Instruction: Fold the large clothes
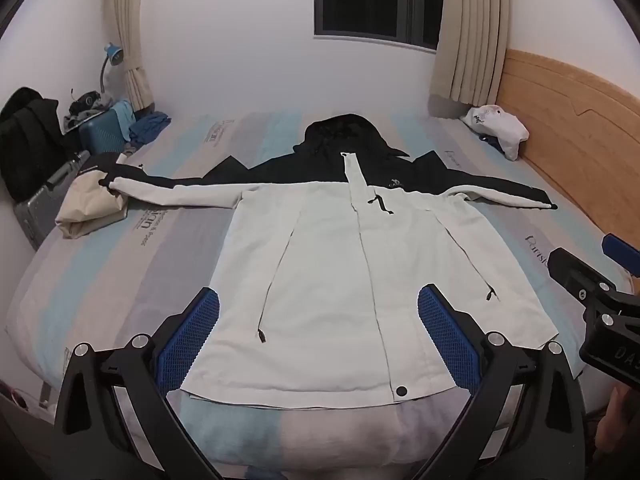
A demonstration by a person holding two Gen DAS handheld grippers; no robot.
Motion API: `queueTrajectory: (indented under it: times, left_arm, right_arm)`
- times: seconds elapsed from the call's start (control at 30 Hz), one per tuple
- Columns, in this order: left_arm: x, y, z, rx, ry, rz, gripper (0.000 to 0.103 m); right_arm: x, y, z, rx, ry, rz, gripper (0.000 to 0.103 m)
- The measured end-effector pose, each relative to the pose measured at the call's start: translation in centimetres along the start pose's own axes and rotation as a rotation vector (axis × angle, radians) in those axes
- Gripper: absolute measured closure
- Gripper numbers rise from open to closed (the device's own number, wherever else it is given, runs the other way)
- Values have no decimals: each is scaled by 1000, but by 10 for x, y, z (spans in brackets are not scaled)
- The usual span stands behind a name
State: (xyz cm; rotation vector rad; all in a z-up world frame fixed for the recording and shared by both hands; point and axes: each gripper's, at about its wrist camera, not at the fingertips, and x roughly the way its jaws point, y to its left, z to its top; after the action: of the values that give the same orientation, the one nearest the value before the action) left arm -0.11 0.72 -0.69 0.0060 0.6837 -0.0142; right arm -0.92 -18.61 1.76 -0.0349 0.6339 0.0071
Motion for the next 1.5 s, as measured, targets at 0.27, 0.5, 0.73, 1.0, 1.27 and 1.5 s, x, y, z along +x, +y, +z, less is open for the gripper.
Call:
queueTrajectory:
  times: [0.27, 0.5, 0.73, 1.0, 1.27, 1.5]
  left_arm:
    - [1, 0, -2, -4, -2, 2, 6]
    - [3, 1, -7, -7, 13, -1, 6]
    - [2, 0, -4, -2, 10, -4, 6]
    - [0, 1, -5, 0, 7, -16, 6]
    - [-2, 2, -5, 4, 18, -12, 6]
    - [-3, 2, -4, 1, 25, -16, 6]
  right_arm:
    - [1, 1, -4, -2, 2, -3, 7]
    - [1, 5, -6, -2, 4, -10, 7]
    - [1, 6, -8, 1, 8, -14, 7]
    - [1, 6, -7, 2, 9, -17, 7]
    - [4, 5, -7, 2, 16, -19, 7]
    - [8, 1, -9, 4, 20, -24, 7]
